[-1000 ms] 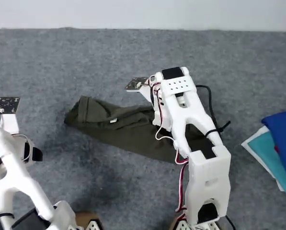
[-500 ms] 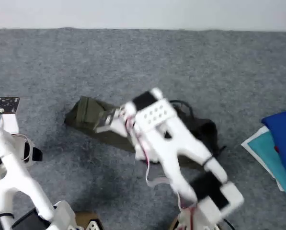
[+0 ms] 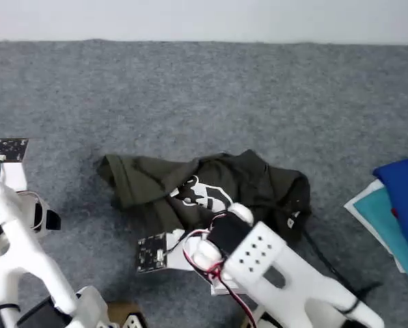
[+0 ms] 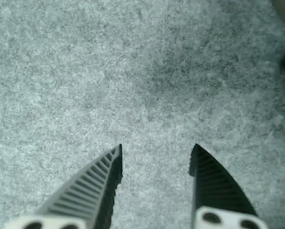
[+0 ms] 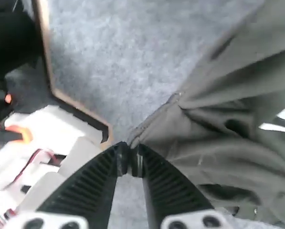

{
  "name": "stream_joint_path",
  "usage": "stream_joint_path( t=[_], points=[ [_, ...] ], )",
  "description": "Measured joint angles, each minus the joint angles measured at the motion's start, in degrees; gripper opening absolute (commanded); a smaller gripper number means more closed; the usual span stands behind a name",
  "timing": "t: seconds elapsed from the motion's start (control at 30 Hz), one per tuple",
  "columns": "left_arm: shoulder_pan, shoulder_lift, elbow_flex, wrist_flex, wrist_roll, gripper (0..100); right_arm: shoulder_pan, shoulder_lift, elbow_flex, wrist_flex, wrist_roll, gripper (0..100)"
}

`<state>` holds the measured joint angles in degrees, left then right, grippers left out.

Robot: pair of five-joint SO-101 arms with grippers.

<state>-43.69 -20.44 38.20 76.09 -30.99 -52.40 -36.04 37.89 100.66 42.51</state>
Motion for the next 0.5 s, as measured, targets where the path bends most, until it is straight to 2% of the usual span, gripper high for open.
stream_joint_path(
  t=[0.13, 0.2, 0.37, 0.43, 0.5],
  points=[
    [0.0, 0.0, 0.0, 0.0, 0.0, 22, 2.7, -3.4, -3.9, 0.0, -6.2, 28.6],
    [0.0, 0.0, 0.0, 0.0, 0.0, 22, 3.9, -4.7, -5.8, 0.0, -8.4, 33.5],
    [0.0, 0.0, 0.0, 0.0, 0.0, 22, 6.8, -5.4, -10.7, 0.0, -8.4, 29.9],
    [0.0, 0.0, 0.0, 0.0, 0.0, 22, 12.0, -5.2, -12.3, -0.4, -6.5, 27.5],
    [0.0, 0.0, 0.0, 0.0, 0.0, 22, 20.2, -3.8, -12.7, -4.2, -3.5, 26.1]
  ],
)
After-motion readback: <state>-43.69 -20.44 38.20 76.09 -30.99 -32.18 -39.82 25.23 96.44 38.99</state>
